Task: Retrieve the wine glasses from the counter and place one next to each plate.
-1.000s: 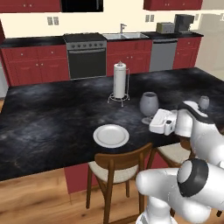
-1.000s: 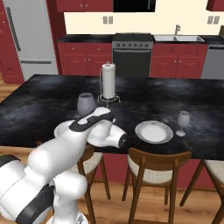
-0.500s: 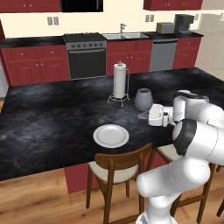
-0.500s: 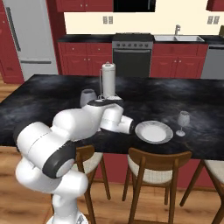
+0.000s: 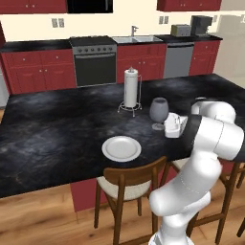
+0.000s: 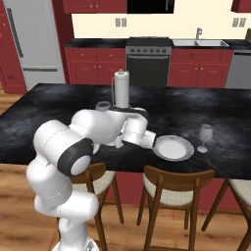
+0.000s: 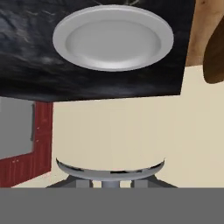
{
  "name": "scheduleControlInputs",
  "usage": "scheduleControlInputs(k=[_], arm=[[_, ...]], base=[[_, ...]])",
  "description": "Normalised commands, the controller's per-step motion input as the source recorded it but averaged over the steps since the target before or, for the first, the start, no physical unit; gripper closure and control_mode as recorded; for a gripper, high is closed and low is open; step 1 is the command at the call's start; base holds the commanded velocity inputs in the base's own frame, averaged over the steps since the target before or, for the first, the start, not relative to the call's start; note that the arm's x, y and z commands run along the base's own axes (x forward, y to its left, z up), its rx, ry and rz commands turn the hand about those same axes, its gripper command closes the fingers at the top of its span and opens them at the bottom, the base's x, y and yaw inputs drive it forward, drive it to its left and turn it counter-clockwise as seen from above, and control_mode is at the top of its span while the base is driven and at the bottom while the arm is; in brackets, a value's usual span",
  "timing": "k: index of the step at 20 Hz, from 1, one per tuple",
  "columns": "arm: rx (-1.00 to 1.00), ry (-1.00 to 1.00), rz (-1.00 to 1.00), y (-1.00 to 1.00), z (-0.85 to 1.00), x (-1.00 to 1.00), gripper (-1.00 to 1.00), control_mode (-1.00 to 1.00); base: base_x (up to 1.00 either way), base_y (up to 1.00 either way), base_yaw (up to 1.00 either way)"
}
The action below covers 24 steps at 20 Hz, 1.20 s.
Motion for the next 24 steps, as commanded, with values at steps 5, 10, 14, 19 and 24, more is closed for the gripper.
scheduleControlInputs(k=[5, 10, 14, 19, 24], arm=[[-0.06, -0.13, 0.01, 0.08, -0.04, 0.03, 1.0, -1.0], [-0.07, 0.11, 0.0, 0.0, 0.0, 0.11, 1.0, -1.0], [-0.03, 0.25, 0.0, 0.0, 0.0, 0.24, 1.0, -1.0], [-0.03, 0.26, 0.01, 0.0, 0.0, 0.28, 1.0, -1.0], [-0.02, 0.02, 0.09, 0.0, 0.0, 0.07, 1.0, -1.0]], base=[[0.0, 0.0, 0.0], [0.0, 0.0, 0.0], [0.0, 0.0, 0.0], [0.0, 0.0, 0.0], [0.0, 0.0, 0.0]])
